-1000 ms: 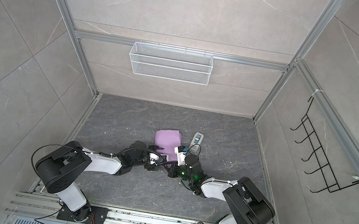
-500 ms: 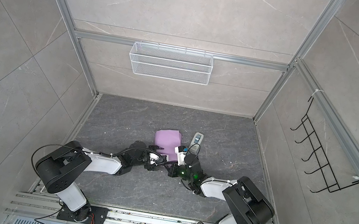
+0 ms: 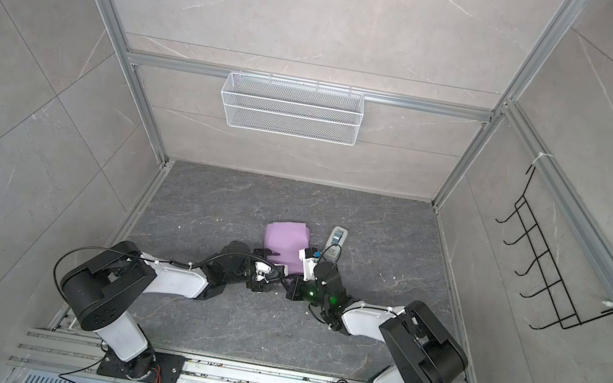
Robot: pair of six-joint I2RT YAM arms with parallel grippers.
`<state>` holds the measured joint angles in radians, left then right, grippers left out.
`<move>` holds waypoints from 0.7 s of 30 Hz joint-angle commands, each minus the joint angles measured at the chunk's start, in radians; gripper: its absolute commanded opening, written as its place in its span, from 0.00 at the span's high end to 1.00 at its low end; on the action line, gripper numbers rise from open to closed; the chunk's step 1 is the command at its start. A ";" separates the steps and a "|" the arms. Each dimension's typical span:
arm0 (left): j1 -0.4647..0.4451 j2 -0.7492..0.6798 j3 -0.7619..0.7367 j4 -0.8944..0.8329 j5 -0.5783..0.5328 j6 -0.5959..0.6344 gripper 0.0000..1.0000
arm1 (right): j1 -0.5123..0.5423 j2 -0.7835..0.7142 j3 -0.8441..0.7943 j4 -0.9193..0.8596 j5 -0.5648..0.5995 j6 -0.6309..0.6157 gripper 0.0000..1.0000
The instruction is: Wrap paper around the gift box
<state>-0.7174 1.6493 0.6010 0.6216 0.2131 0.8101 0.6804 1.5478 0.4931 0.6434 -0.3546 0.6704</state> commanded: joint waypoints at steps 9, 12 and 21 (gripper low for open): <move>0.006 0.007 0.011 -0.059 0.030 -0.032 0.18 | -0.002 0.015 0.030 -0.026 0.040 0.057 0.94; 0.005 0.007 0.012 -0.057 0.032 -0.032 0.18 | -0.003 0.012 0.029 -0.028 0.046 0.065 0.92; 0.006 0.007 0.011 -0.058 0.031 -0.032 0.18 | -0.002 0.003 0.026 -0.034 0.064 0.093 0.84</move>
<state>-0.7174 1.6493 0.6018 0.6212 0.2131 0.8062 0.6804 1.5494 0.4976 0.6285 -0.3351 0.7456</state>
